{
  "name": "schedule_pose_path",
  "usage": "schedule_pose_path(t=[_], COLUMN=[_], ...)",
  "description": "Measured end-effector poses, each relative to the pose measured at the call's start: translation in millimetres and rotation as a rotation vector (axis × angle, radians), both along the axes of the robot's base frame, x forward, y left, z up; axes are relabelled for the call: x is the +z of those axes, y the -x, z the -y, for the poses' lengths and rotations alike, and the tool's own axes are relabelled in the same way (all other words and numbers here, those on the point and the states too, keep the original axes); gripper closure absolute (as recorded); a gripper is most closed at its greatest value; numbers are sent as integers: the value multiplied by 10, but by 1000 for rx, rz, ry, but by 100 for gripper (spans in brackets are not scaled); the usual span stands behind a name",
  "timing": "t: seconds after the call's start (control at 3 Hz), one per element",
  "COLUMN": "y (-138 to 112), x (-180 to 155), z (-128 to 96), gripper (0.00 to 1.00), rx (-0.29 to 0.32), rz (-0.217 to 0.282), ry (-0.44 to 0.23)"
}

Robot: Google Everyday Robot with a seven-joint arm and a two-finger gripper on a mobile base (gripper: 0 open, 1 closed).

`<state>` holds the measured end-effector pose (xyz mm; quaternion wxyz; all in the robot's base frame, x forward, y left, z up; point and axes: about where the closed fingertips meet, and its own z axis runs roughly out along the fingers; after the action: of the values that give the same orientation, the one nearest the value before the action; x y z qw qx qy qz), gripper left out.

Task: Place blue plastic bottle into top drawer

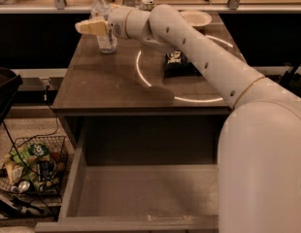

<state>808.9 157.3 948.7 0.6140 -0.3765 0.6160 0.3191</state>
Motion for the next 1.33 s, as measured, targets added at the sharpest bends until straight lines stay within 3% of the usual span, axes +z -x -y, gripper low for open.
schedule_pose_path(t=[0.67, 1.0, 1.33], y=[-187, -180, -176], x=[-120, -130, -133], z=[-84, -127, -142], gripper=[65, 96, 100], rx=[-9, -4, -2], rz=[-25, -27, -28], ry=[-10, -10, -10])
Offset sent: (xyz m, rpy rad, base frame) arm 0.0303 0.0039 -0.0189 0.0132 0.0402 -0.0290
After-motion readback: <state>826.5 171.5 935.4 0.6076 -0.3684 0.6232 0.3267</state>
